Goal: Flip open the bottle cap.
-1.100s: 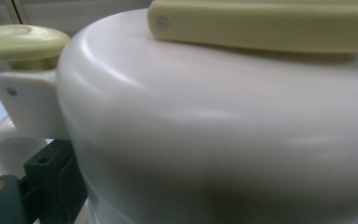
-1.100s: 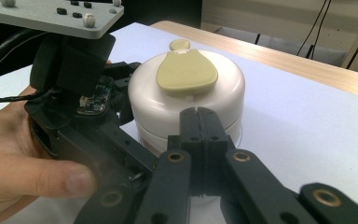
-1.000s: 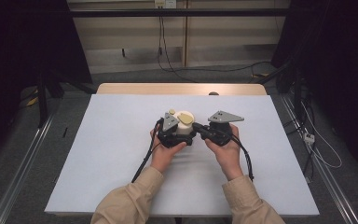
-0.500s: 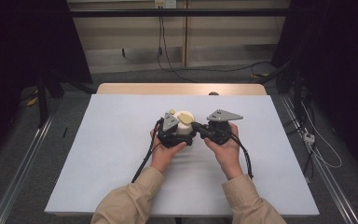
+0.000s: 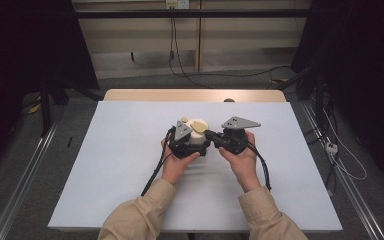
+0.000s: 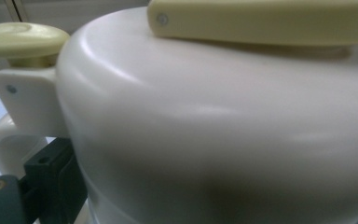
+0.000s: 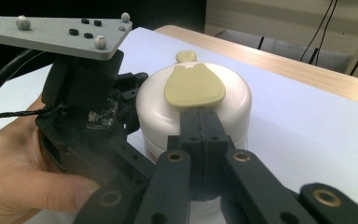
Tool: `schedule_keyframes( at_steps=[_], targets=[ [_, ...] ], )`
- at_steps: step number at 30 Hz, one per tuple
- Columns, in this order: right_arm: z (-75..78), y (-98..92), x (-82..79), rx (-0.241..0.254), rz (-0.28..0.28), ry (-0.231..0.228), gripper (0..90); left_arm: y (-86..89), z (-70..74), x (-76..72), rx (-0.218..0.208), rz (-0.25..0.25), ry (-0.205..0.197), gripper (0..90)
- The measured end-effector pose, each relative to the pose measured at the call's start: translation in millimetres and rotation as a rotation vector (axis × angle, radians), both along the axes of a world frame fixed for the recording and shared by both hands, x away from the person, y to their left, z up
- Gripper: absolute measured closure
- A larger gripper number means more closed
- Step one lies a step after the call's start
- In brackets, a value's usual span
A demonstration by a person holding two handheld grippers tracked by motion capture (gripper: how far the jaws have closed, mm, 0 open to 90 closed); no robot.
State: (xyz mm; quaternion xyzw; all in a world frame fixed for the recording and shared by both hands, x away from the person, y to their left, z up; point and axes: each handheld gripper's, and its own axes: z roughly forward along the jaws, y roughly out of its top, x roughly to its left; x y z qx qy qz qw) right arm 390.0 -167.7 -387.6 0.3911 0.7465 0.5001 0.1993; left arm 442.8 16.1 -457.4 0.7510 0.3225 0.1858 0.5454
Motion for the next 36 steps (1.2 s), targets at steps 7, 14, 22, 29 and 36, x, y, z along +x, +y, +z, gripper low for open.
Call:
schedule_keyframes(
  at_steps=[7, 14, 22, 29, 36],
  targets=[
    [0.8, -0.3, 0.7, 0.008, -0.005, 0.001, 90.0, -0.2, -0.1, -0.1, -0.001, 0.002, 0.000, 4.7],
    [3.1, 0.4, 1.5, 0.011, -0.003, -0.004, 90.0, -0.1, 0.0, -0.2, 0.001, 0.002, 0.000, 4.7],
    [5.3, 2.0, 2.8, 0.011, 0.001, -0.005, 90.0, -0.3, -0.1, -0.2, 0.000, 0.003, 0.001, 4.7],
    [8.3, 3.6, 4.0, 0.008, 0.001, -0.012, 90.0, -0.7, -0.1, -0.4, -0.005, 0.005, 0.005, 4.7],
    [11.5, 4.4, 5.5, 0.007, 0.003, -0.015, 90.0, -0.6, -0.1, -0.1, -0.005, 0.005, 0.002, 4.7]
  ],
)
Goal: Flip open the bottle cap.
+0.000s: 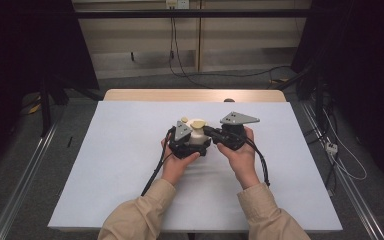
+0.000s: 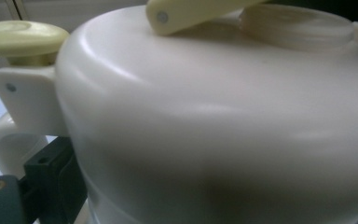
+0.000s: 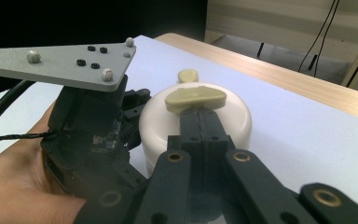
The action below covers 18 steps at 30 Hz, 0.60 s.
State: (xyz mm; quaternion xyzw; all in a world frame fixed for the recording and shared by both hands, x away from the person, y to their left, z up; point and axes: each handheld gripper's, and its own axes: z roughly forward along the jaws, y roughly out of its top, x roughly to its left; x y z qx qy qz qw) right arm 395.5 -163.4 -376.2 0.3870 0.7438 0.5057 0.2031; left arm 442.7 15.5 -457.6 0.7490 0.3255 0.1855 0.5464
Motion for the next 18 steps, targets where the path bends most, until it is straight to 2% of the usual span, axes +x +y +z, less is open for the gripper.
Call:
schedule_keyframes(
  at_steps=[18],
  targets=[
    [3.1, 3.6, 5.3, -0.003, 0.002, -0.002, 90.0, -0.1, 0.2, -0.1, 0.003, 0.001, 0.003, 4.7]
  ],
)
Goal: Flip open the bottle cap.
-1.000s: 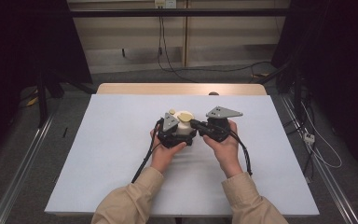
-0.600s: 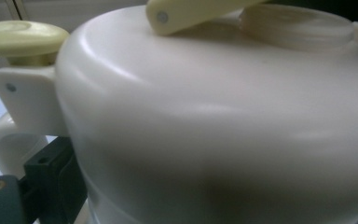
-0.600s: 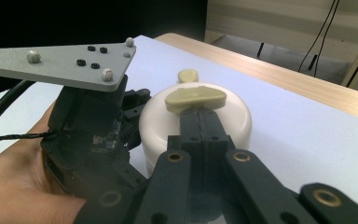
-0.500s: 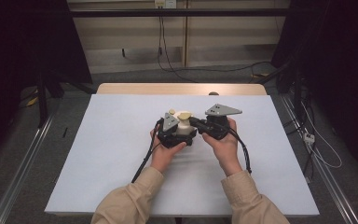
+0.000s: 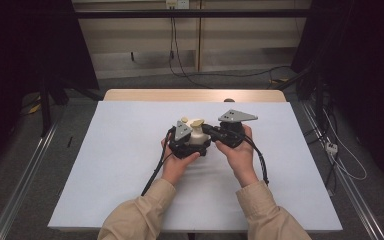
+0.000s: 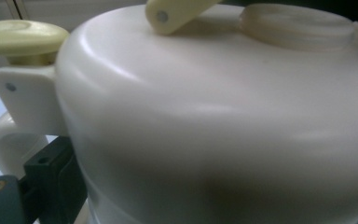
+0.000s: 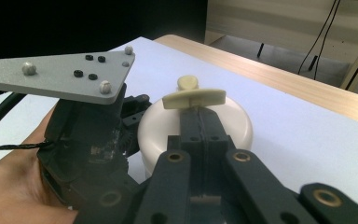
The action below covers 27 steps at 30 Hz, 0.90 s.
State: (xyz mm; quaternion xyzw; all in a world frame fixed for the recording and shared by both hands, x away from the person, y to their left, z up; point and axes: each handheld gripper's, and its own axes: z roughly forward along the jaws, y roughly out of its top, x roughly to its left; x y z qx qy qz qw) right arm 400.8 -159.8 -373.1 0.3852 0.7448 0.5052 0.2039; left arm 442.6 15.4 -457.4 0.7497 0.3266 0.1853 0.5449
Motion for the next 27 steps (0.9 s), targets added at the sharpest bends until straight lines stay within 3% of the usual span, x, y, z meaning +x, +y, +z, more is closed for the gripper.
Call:
schedule_keyframes(
  at_steps=[27],
  targets=[
    [1.4, 5.3, 9.7, 0.008, -0.002, -0.002, 90.0, -0.3, -0.2, -0.2, 0.000, 0.003, 0.000, 4.7]
  ],
)
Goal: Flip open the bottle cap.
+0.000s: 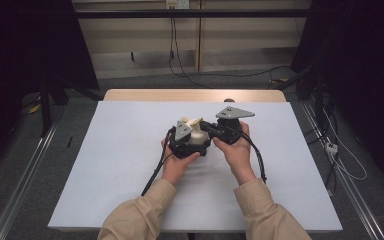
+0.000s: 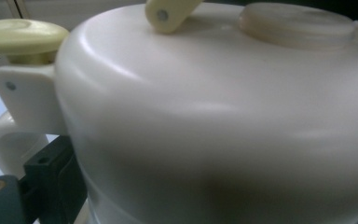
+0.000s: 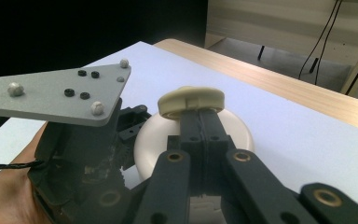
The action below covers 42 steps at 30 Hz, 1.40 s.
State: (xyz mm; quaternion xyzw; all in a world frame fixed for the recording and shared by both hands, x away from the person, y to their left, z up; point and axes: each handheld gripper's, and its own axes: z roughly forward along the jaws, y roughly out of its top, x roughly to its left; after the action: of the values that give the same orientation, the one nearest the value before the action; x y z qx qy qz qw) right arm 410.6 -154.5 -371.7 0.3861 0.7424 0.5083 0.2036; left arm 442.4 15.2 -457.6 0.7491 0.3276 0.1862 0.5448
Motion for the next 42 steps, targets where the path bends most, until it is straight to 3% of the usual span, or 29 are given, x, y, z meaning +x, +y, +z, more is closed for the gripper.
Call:
schedule_keyframes(
  at_steps=[42],
  targets=[
    [6.0, 13.2, 11.9, 0.013, 0.008, -0.003, 90.0, -0.2, -0.3, -0.1, -0.005, 0.002, 0.000, 4.6]
  ],
)
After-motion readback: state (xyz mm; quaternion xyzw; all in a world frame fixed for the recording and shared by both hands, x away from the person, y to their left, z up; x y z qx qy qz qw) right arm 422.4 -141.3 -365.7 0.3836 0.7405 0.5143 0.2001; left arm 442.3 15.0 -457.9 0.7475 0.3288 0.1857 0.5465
